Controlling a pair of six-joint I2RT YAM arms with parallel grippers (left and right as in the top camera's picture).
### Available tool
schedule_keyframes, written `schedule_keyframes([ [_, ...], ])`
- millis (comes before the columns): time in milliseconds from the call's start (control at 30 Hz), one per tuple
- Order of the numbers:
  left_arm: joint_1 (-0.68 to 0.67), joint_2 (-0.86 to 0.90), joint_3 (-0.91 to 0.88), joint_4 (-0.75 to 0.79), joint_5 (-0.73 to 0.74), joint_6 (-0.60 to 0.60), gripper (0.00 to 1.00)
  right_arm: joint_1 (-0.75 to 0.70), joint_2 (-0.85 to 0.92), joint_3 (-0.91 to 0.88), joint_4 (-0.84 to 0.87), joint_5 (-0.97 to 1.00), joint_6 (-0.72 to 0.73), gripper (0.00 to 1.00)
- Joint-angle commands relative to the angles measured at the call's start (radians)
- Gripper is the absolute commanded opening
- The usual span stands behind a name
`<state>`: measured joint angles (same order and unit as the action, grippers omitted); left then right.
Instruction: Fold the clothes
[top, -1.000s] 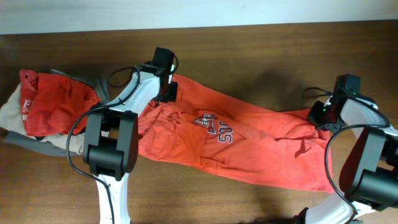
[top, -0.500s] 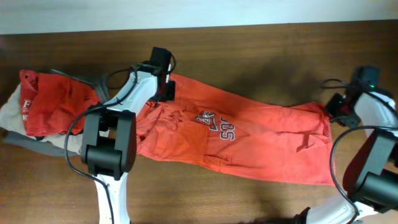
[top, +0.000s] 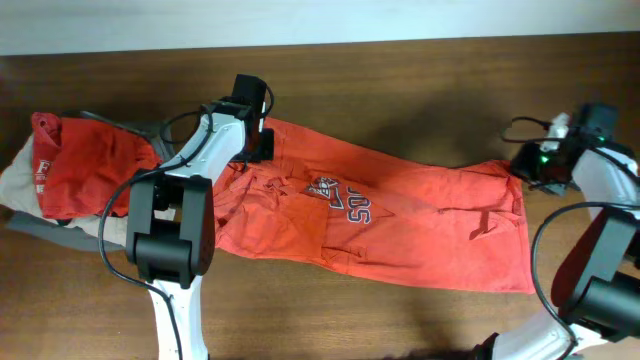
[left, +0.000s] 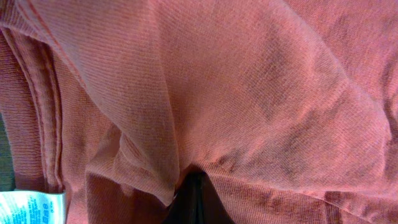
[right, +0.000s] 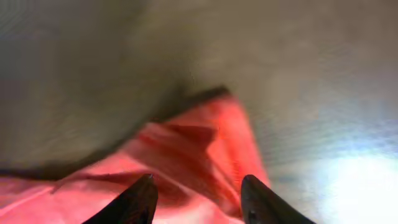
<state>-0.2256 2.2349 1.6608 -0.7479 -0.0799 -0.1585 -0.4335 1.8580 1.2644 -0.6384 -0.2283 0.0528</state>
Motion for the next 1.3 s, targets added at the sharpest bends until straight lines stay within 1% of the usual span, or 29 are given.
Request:
schedule_keyframes([
  [0, 0.025, 0.073, -0.042, -0.020, -0.055, -0.013, 0.00, 0.047, 0.011, 0.021, 0.035, 0.023, -0.092, 0.51],
  [100, 0.025, 0.073, -0.042, -0.019, -0.055, -0.013, 0.00, 0.076, 0.017, 0.021, 0.041, 0.030, -0.174, 0.52],
  [233, 0.025, 0.073, -0.042, -0.012, -0.051, -0.013, 0.00, 0.115, 0.031, 0.021, 0.047, 0.036, -0.248, 0.53],
  [467, 0.025, 0.073, -0.042, -0.012, -0.040, -0.013, 0.00, 0.132, 0.103, 0.021, 0.063, 0.137, -0.258, 0.50],
  [533, 0.025, 0.073, -0.042, -0.012, -0.040, -0.013, 0.00, 0.132, 0.121, 0.021, 0.069, 0.161, -0.258, 0.46],
  [600, 0.025, 0.073, -0.042, -0.012, -0.040, -0.013, 0.00, 0.132, 0.125, 0.021, 0.069, 0.190, -0.240, 0.38],
  [667, 0.025, 0.073, -0.042, -0.012, -0.040, -0.013, 0.00, 0.131, 0.124, 0.024, 0.071, 0.209, -0.178, 0.27],
  [733, 0.025, 0.073, -0.042, -0.012, -0.040, -0.013, 0.00, 0.126, 0.123, 0.035, 0.067, 0.248, -0.085, 0.14],
  [800, 0.025, 0.073, -0.042, -0.012, -0.040, -0.013, 0.00, 0.113, 0.123, 0.055, 0.038, 0.277, 0.027, 0.06],
  [833, 0.025, 0.073, -0.042, -0.013, -0.040, -0.013, 0.00, 0.103, 0.123, 0.068, 0.013, 0.290, 0.091, 0.04],
  [967, 0.025, 0.073, -0.042, -0.013, -0.040, -0.013, 0.00, 0.057, 0.123, 0.127, -0.069, 0.289, 0.269, 0.04],
  [1167, 0.025, 0.073, -0.042, -0.014, -0.040, -0.013, 0.00, 0.004, 0.123, 0.182, -0.188, 0.285, 0.460, 0.04],
  [1267, 0.025, 0.073, -0.042, -0.013, -0.040, -0.013, 0.00, -0.015, 0.123, 0.195, -0.214, 0.276, 0.506, 0.04],
])
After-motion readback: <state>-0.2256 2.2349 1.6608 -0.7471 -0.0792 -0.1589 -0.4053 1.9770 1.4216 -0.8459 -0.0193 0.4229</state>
